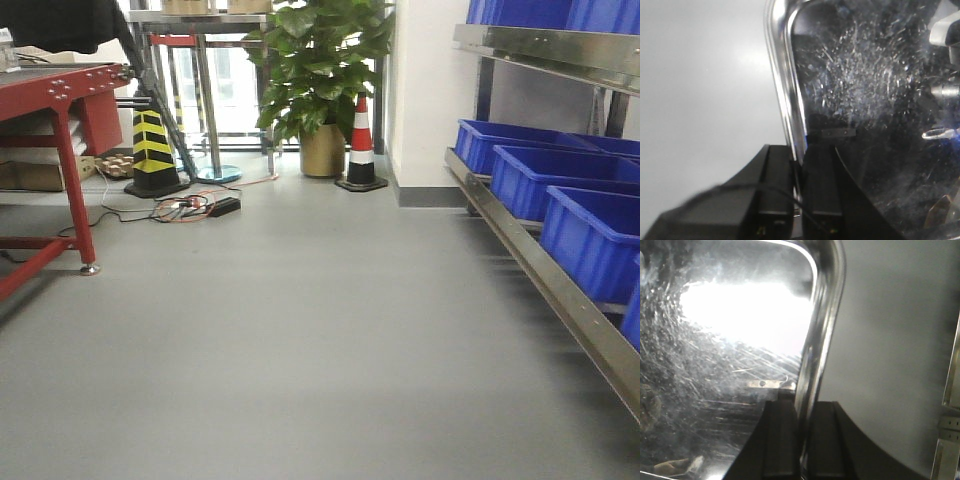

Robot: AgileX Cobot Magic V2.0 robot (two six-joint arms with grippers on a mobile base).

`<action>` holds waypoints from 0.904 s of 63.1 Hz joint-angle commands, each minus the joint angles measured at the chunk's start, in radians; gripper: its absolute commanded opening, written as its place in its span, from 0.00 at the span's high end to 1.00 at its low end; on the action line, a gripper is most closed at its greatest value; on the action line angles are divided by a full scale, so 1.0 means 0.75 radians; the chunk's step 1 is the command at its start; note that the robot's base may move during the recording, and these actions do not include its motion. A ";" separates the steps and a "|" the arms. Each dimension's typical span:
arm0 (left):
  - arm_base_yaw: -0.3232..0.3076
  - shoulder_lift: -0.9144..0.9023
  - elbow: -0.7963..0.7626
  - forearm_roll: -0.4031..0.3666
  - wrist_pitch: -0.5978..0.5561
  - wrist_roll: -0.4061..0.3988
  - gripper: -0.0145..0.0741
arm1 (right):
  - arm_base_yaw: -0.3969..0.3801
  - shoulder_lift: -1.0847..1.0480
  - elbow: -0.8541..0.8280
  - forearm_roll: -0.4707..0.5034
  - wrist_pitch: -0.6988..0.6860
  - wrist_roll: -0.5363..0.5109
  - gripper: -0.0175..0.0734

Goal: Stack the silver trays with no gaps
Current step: 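Drive the base away from the shelf holding the tray in both grippers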

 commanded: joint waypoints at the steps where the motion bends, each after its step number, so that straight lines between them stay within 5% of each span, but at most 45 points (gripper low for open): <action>1: -0.018 -0.043 -0.035 -0.050 0.020 0.035 0.89 | 0.006 -0.054 -0.035 -0.043 -0.104 -0.035 0.74; 57: -0.015 -0.043 -0.038 -0.100 0.019 0.035 0.89 | 0.006 -0.054 -0.035 -0.043 -0.104 -0.035 0.74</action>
